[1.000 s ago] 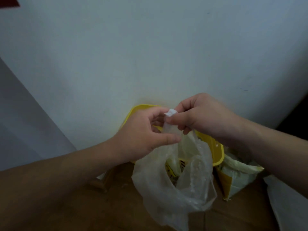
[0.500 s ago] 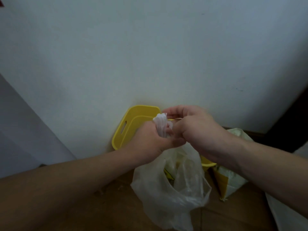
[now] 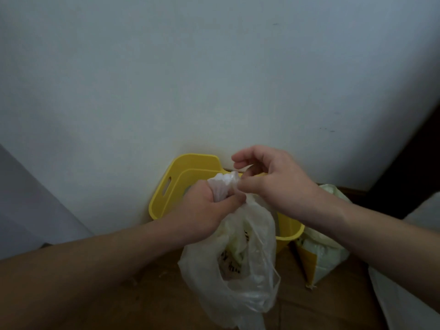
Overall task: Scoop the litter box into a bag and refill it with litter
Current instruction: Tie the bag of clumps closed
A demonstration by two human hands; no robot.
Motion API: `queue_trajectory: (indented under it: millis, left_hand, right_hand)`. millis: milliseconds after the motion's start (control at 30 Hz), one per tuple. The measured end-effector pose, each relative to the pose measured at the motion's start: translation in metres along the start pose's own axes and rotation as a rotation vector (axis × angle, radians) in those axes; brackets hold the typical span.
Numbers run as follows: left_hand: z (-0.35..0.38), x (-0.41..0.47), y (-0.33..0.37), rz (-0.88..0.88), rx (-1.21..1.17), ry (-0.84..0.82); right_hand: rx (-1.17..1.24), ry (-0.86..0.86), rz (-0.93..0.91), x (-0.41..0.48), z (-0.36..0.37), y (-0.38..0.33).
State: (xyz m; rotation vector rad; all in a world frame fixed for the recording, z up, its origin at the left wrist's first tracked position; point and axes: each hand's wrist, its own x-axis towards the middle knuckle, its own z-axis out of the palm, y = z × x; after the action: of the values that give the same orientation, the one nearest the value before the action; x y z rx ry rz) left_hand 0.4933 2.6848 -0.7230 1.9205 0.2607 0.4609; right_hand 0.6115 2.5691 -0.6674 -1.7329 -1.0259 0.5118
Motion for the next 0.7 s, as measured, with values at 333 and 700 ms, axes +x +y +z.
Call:
queue_trajectory:
  millis: [333, 700]
  left_hand:
    - [-0.003, 0.004, 0.007, -0.041, -0.074, 0.088]
    - [-0.004, 0.002, 0.011, 0.047, 0.265, 0.196]
  right_hand:
    - [0.079, -0.279, -0.080, -0.015, 0.004, 0.051]
    - [-0.061, 0.004, -0.217, -0.019, 0.007, 0.052]
